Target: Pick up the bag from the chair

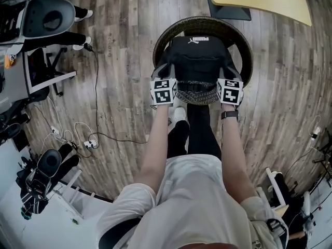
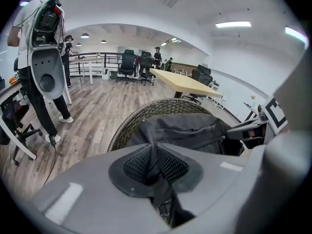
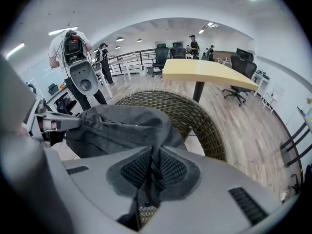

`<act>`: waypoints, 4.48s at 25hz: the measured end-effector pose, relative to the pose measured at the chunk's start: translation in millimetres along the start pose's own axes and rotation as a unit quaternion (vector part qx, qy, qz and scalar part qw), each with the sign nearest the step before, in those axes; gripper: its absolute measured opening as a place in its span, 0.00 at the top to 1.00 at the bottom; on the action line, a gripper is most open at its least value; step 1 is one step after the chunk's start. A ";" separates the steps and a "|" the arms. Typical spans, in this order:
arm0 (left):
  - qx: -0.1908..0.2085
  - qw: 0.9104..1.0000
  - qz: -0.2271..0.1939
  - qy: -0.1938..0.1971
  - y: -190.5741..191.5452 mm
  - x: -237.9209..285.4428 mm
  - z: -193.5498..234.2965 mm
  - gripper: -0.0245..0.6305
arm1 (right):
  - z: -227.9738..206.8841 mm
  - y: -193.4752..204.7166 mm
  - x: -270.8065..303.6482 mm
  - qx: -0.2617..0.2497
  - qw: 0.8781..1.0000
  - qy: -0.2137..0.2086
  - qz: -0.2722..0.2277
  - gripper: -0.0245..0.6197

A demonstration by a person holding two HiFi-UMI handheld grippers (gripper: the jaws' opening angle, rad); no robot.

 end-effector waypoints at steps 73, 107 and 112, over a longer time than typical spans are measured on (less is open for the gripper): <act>0.114 0.909 -0.400 0.024 -210.8 -412.5 -99.4 0.89 | 83.7 -171.1 -445.0 -0.027 0.907 0.055 -0.416 0.90; 0.154 0.867 -0.473 0.026 -243.5 -492.2 -132.7 0.89 | 94.8 -192.3 -523.5 -0.046 0.864 0.071 -0.496 0.90; 0.163 0.867 -0.471 0.022 -249.1 -492.6 -135.8 0.89 | 90.1 -195.1 -520.3 -0.041 0.864 0.070 -0.497 0.90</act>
Point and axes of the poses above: the fingertips, and each gripper's own axes: x forward along the fingers, z to its left, y out of its underside, the point moved 2 cm from there along -x, backward along the fingers, and after that the axes turned 1 degree about -x, right-handed, at the moved point
